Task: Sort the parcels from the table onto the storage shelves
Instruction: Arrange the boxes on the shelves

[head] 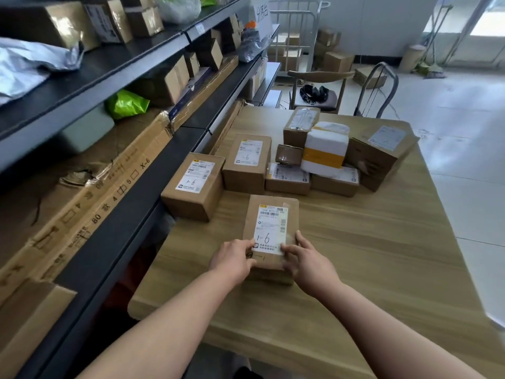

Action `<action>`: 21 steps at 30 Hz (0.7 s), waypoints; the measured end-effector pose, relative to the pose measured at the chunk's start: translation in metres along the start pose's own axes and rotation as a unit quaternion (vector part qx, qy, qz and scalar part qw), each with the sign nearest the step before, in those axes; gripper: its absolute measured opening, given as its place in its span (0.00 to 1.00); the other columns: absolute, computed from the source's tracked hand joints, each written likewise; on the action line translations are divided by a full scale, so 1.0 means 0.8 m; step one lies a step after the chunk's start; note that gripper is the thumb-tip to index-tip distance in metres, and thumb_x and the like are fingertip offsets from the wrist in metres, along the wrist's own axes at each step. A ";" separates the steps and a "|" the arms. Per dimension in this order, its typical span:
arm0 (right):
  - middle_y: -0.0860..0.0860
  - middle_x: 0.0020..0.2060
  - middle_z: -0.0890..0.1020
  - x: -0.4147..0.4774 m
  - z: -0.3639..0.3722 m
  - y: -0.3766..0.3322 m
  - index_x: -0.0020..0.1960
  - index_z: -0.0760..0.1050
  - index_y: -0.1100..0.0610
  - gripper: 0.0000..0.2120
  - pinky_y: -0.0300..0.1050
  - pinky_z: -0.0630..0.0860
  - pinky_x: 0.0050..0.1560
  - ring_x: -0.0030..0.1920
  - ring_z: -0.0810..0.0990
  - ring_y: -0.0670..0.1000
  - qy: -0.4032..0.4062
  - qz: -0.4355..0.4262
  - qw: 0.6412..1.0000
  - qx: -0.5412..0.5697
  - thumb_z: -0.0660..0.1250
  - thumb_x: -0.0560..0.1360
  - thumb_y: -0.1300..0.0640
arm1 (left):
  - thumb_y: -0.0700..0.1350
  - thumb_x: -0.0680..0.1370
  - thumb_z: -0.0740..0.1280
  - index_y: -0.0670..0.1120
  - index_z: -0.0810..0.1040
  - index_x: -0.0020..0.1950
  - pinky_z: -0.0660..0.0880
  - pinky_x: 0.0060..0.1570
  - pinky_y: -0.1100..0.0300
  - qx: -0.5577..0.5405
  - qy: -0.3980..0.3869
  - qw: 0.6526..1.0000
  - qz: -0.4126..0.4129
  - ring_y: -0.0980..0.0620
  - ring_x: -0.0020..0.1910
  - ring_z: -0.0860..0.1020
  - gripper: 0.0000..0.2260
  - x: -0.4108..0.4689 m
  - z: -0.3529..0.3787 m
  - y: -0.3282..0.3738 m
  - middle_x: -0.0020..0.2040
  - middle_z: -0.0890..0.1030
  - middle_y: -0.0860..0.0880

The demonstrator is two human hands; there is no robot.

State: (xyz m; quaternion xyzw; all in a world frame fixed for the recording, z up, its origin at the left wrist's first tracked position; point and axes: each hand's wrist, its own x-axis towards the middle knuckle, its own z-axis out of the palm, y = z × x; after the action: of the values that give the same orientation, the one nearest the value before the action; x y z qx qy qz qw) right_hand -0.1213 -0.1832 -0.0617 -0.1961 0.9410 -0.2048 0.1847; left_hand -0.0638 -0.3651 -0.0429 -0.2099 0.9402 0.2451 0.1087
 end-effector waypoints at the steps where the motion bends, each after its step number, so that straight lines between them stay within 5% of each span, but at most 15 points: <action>1: 0.42 0.78 0.50 -0.010 -0.002 0.010 0.69 0.68 0.38 0.20 0.45 0.73 0.54 0.69 0.69 0.47 0.000 -0.003 1.000 0.002 0.62 0.77 0.46 | 0.51 0.76 0.70 0.59 0.71 0.71 0.69 0.63 0.58 0.004 0.000 1.000 0.002 0.48 0.66 0.73 0.23 -0.010 0.007 0.008 0.68 0.76 0.52; 15: 0.43 0.78 0.51 -0.103 -0.021 0.102 0.69 0.67 0.39 0.21 0.47 0.75 0.57 0.68 0.71 0.49 -0.054 -0.076 0.995 -0.031 0.62 0.77 0.46 | 0.52 0.77 0.69 0.59 0.69 0.72 0.71 0.64 0.56 -0.002 -0.010 0.999 -0.041 0.48 0.66 0.73 0.24 -0.131 0.077 0.070 0.68 0.75 0.51; 21: 0.51 0.77 0.53 -0.088 -0.021 0.089 0.77 0.54 0.47 0.32 0.50 0.68 0.66 0.73 0.64 0.54 -0.017 -0.032 0.997 0.072 0.64 0.77 0.48 | 0.50 0.79 0.65 0.55 0.47 0.80 0.66 0.68 0.54 -0.052 -0.021 0.995 -0.085 0.44 0.70 0.69 0.36 -0.108 0.072 0.084 0.73 0.70 0.45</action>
State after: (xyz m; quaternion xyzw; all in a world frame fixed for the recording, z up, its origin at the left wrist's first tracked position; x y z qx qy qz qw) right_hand -0.0893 -0.0870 -0.0617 -0.2155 0.9137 -0.2745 0.2082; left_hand -0.0112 -0.2534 -0.0376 -0.2893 0.9024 0.2881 0.1376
